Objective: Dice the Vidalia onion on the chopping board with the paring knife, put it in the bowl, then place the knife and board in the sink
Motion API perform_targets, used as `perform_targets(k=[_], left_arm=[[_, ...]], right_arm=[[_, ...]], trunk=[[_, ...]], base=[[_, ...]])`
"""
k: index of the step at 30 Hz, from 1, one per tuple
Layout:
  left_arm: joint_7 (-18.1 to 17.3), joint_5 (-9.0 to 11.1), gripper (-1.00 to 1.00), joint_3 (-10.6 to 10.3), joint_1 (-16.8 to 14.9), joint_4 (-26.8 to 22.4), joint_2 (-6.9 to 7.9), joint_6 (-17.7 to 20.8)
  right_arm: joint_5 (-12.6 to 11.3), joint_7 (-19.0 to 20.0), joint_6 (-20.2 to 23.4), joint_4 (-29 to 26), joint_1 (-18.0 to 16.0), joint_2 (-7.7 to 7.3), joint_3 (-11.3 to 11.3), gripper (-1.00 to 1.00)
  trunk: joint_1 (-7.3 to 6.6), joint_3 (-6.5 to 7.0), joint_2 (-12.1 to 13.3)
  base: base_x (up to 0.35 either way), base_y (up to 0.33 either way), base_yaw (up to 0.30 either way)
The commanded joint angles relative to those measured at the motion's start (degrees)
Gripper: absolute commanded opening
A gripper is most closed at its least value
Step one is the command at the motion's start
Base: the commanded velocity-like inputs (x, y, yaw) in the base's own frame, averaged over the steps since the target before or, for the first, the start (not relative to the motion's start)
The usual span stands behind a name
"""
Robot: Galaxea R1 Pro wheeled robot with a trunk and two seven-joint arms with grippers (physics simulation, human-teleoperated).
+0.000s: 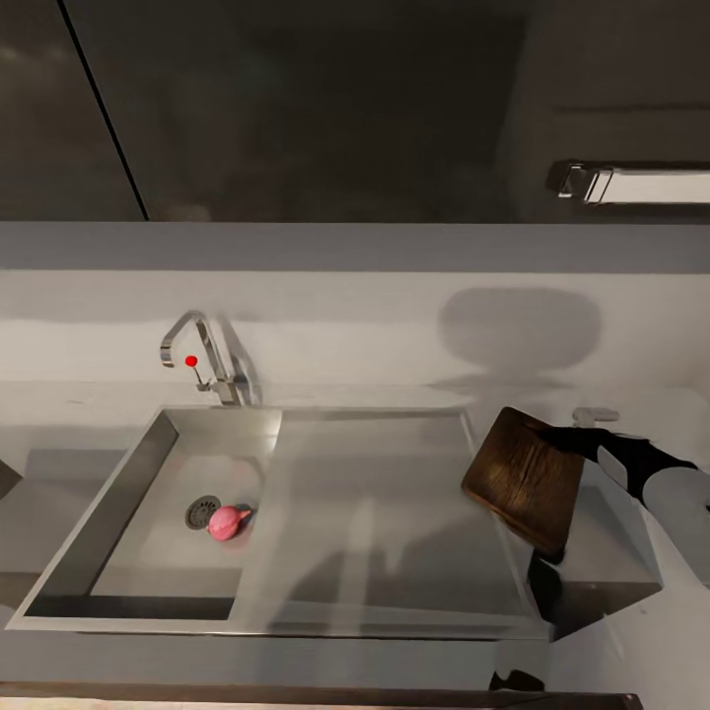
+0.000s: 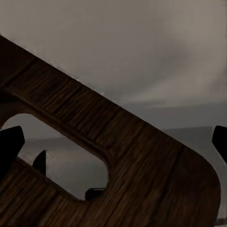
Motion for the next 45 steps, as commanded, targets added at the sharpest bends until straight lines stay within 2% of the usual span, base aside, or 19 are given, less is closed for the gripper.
perform_targets(k=[1, 3, 6, 10, 15, 23, 24, 25, 30, 33, 37, 45], left_arm=[[0.01, -0.19, 1.0, 0.29, 0.03, -0.12, -0.04, -0.06], [0.01, -0.25, 1.0, 0.29, 0.03, -0.11, -0.04, -0.09], [0.01, -0.22, 1.0, 0.29, 0.03, -0.11, -0.02, -0.09], [0.01, -0.21, 1.0, 0.29, 0.03, -0.11, -0.04, -0.04], [0.01, -0.2, 1.0, 0.29, 0.03, -0.11, -0.07, -0.02], [0.01, -0.19, 1.0, 0.29, 0.03, 0.01, -0.21, -0.02], [0.01, -0.19, 1.0, 0.29, 0.03, 0.04, -0.19, -0.02], [0.01, -0.2, 1.0, 0.29, 0.03, 0.05, -0.2, -0.02], [0.01, -0.21, 1.0, 0.29, 0.03, 0.15, -0.11, -0.02], [0.01, -0.2, 1.0, 0.29, 0.03, 0.16, -0.05, -0.02], [0.01, -0.19, 1.0, 0.29, 0.03, 0.16, -0.04, -0.02], [0.01, -0.19, 1.0, 0.29, 0.03, 0.16, -0.04, -0.02]], right_arm=[[0.12, 0.23, 0.31, -0.04, 0.0, 0.31, 0.35, 1.0], [0.17, 0.23, 0.31, -0.05, 0.01, 0.95, -0.21, 1.0], [0.19, 0.32, 0.28, -0.11, 0.01, 0.95, -1.49, 1.0], [0.78, 1.52, 0.23, -0.25, 0.02, 0.63, -1.16, 1.0], [2.38, 3.09, 0.22, -0.53, 0.02, -0.6, 0.38, 1.0], [4.96, 4.94, 0.22, -0.82, 0.02, -1.47, 0.4, 1.0], [6.17, 7.9, 0.22, -0.83, 0.02, -1.52, 0.4, 1.0], [6.18, 8.48, 0.22, -0.84, 0.02, -1.61, 0.4, 1.0], [6.17, 11.48, 0.23, -0.97, 0.02, -2.8, 0.36, 1.0], [6.17, 15.55, 0.29, -1.28, 0.02, -4.78, 0.29, 1.0], [6.11, 17.67, 0.3, -1.41, 0.02, -6.2, 0.24, 1.0], [6.07, 18.3, 0.16, -1.46, 0.02, -6.75, 0.13, 1.0]], trunk=[[0.04, -0.1, -0.1], [0.04, -0.1, -0.1], [0.04, -0.1, -0.1], [0.04, -0.1, -0.1], [0.04, -0.1, -0.1], [0.04, -0.1, -0.1], [0.04, -0.1, -0.1], [0.04, -0.1, -0.1], [0.04, -0.1, -0.1], [0.04, -0.1, -0.1], [0.04, -0.1, -0.1], [0.04, -0.1, -0.1]], base=[[0.0, 0.0, 0.0], [0.0, 0.0, 0.0], [0.0, 0.0, 0.0], [0.0, 0.0, 0.0], [0.0, 0.0, 0.0], [0.0, 0.0, 0.0], [0.0, 0.0, 0.0], [0.0, 0.0, 0.0], [0.0, 0.0, 0.0], [0.0, 0.0, 0.0], [0.0, 0.0, 0.0], [0.0, 0.0, 0.0]])
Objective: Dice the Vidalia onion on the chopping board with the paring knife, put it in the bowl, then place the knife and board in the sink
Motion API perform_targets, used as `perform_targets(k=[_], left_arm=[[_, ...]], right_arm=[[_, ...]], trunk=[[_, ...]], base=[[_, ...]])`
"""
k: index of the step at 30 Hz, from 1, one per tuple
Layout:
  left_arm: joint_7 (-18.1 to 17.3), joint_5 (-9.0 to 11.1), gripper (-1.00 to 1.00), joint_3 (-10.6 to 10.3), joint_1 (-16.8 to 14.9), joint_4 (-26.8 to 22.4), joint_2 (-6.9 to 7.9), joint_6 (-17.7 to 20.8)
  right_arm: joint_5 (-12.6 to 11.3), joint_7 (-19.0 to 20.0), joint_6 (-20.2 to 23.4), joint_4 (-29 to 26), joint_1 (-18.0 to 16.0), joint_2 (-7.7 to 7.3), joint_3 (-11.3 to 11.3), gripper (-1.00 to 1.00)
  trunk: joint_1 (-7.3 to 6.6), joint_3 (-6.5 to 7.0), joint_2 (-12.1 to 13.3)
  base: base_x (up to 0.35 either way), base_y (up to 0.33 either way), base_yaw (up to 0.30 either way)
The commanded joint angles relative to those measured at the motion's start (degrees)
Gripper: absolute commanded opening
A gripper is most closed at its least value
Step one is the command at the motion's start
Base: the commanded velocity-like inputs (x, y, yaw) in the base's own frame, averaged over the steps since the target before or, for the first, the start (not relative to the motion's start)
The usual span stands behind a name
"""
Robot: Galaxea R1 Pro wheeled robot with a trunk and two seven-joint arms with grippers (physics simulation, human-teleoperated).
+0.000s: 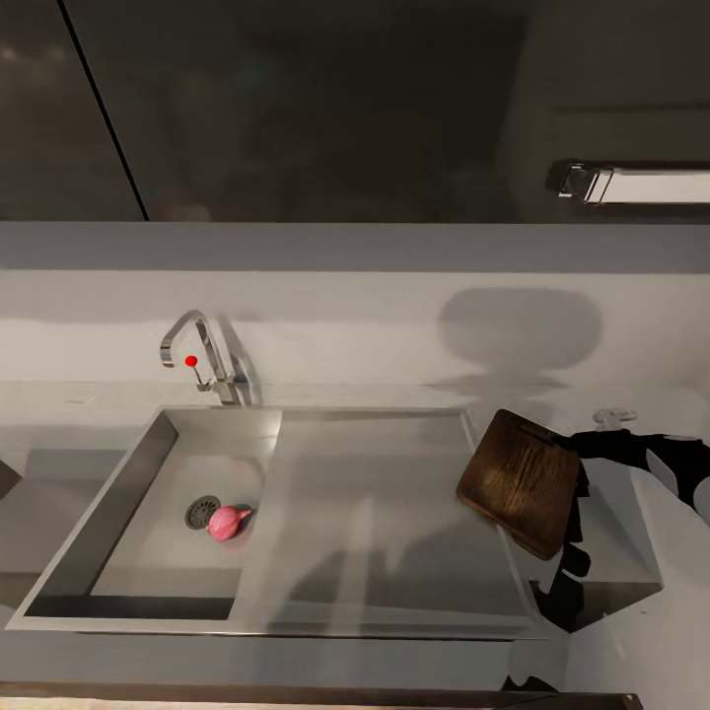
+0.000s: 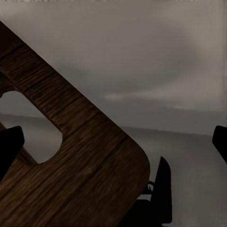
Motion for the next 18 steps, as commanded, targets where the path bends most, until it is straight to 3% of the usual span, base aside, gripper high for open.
perform_targets(k=[1, 18], left_arm=[[0.01, -0.19, 1.0, 0.3, 0.03, -0.12, -0.04, -0.04], [0.01, -0.19, 1.0, 0.3, 0.03, -0.12, -0.04, -0.04]], right_arm=[[0.34, 0.22, 0.22, -0.11, -0.03, -0.06, -0.04, 1.0], [0.12, 0.33, 0.19, -0.12, -0.03, -0.12, -0.27, 1.0]], trunk=[[0.04, -0.1, -0.11], [0.04, -0.99, -0.11]], base=[[0.0, 0.0, 0.0], [0.0, 0.0, 0.0]])
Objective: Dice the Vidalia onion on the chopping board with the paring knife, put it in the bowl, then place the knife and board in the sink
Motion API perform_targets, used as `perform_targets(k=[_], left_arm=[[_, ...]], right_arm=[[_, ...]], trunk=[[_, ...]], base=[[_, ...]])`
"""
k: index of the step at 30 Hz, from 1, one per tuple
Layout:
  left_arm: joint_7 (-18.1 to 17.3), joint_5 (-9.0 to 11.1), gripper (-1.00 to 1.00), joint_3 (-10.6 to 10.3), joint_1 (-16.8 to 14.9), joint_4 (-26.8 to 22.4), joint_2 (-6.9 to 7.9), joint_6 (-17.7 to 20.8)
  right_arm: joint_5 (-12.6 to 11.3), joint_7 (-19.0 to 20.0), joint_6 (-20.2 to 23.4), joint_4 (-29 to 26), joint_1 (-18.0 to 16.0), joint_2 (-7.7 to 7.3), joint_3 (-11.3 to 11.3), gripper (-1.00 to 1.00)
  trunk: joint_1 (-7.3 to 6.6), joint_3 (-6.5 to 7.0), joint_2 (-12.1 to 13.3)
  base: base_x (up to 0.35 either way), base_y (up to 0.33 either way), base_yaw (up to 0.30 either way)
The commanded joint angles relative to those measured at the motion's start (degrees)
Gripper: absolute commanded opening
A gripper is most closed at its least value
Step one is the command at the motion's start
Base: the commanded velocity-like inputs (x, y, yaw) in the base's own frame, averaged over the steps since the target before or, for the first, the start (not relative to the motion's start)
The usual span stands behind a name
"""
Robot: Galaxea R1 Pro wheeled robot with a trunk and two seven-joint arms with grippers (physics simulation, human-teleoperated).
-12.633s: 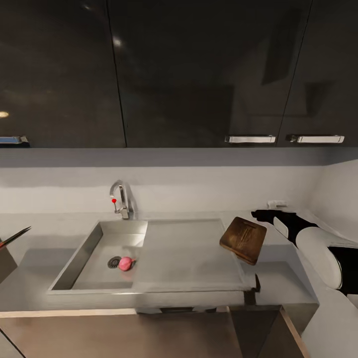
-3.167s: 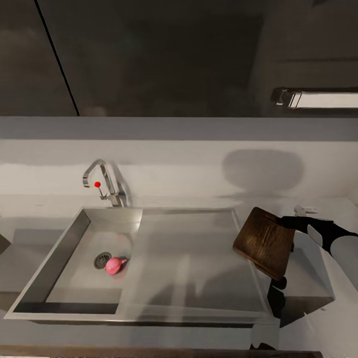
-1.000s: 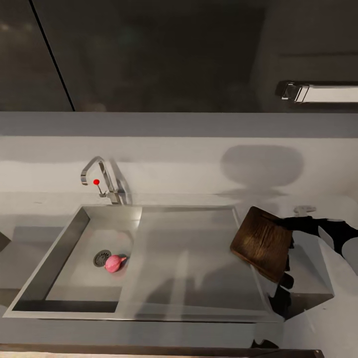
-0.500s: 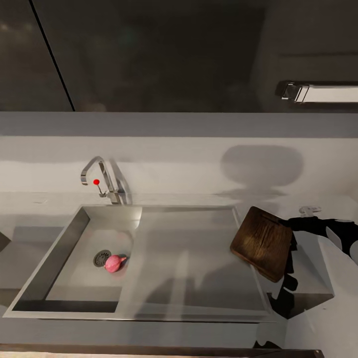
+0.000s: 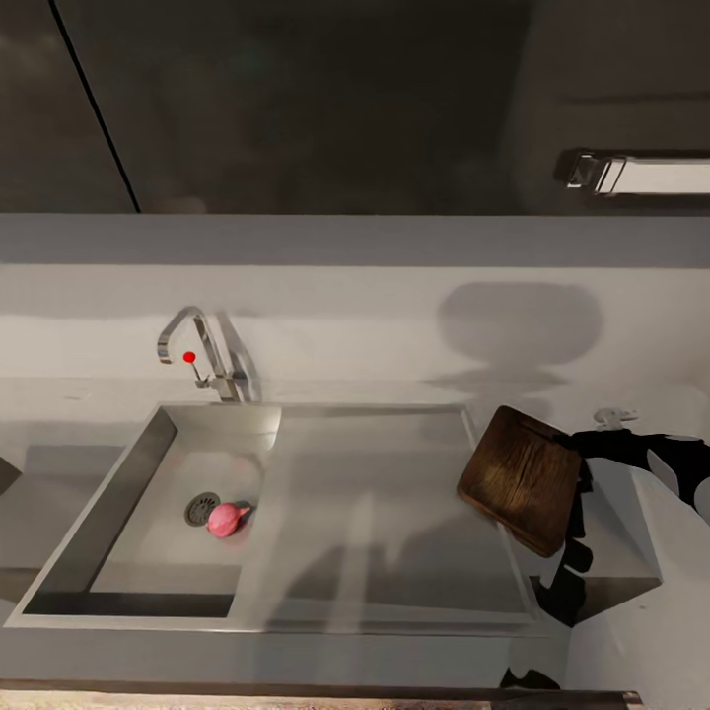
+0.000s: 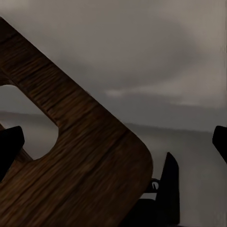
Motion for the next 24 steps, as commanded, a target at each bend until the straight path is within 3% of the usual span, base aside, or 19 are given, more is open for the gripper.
perform_targets(k=[1, 12, 24], left_arm=[[0.01, -0.19, 1.0, 0.3, 0.03, -0.12, -0.04, -0.04], [0.02, -0.19, 1.0, 0.3, 0.03, -0.12, -0.04, -0.04], [0.01, -0.19, 1.0, 0.3, 0.03, -0.12, -0.04, -0.04]], right_arm=[[0.4, 0.2, 0.22, -0.1, -0.03, -0.02, -0.05, 1.0], [0.4, 0.2, 0.12, -0.13, -0.03, 0.04, -0.05, 1.0], [0.38, 0.2, 0.09, -0.11, -0.03, 0.21, 0.04, 1.0]], trunk=[[0.03, -0.19, -0.11], [0.03, -1.17, -0.11], [0.03, -1.28, -0.11]], base=[[0.0, 0.0, 0.0], [0.0, 0.0, 0.0], [0.037, 0.0, 0.0]])
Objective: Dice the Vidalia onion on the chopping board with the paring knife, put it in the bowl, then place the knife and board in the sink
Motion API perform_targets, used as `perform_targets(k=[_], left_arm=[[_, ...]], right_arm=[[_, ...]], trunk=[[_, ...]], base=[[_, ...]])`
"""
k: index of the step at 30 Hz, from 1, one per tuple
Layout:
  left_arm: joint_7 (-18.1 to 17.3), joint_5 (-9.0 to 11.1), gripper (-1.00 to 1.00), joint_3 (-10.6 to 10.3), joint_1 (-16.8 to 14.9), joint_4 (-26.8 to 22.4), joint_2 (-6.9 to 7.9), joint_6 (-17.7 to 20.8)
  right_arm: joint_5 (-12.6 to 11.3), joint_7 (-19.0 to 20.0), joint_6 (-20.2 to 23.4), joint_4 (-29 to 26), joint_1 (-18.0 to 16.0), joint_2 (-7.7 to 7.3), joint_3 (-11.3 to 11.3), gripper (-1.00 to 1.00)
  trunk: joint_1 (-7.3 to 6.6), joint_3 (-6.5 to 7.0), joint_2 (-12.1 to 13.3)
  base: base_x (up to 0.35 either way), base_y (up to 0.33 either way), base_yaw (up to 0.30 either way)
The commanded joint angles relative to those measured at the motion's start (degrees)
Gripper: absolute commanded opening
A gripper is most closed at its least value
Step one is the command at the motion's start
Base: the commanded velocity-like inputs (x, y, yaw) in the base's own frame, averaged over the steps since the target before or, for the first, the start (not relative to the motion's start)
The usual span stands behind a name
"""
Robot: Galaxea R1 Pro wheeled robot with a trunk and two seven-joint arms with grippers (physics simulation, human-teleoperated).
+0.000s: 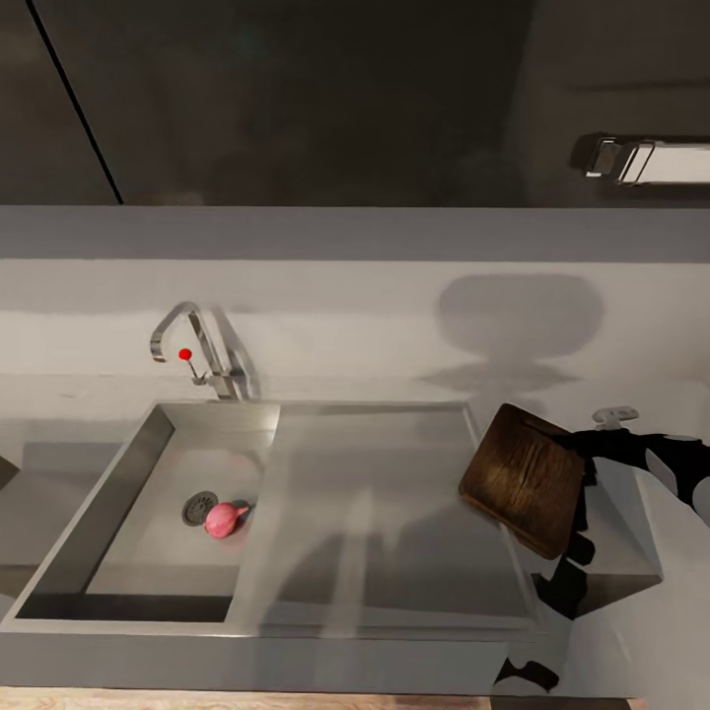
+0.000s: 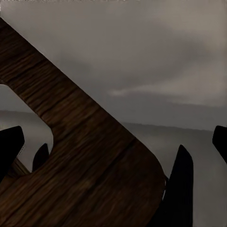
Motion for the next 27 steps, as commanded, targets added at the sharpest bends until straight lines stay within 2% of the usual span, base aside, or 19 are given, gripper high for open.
perform_targets(k=[1, 13, 27], left_arm=[[0.01, -0.19, 1.0, 0.3, 0.03, -0.12, -0.06, -0.04], [0.01, -0.2, 1.0, 0.3, 0.03, -0.12, -0.04, -0.04], [0.02, -0.19, 1.0, 0.3, 0.03, -0.12, -0.04, -0.04]], right_arm=[[0.44, 0.22, 0.24, -0.09, -0.02, -0.01, 0.13, 1.0], [0.39, 0.14, 0.24, -0.08, -0.02, 0.38, 0.21, 1.0], [0.39, 0.11, 0.26, -0.08, -0.02, 0.44, 0.24, 1.0]], trunk=[[0.04, -0.09, -0.1], [0.04, -0.13, -0.1], [0.04, -1.08, -0.1]], base=[[0.008, 0.0, 0.0], [0.001, 0.0, 0.0], [0.0, 0.0, 0.0]])
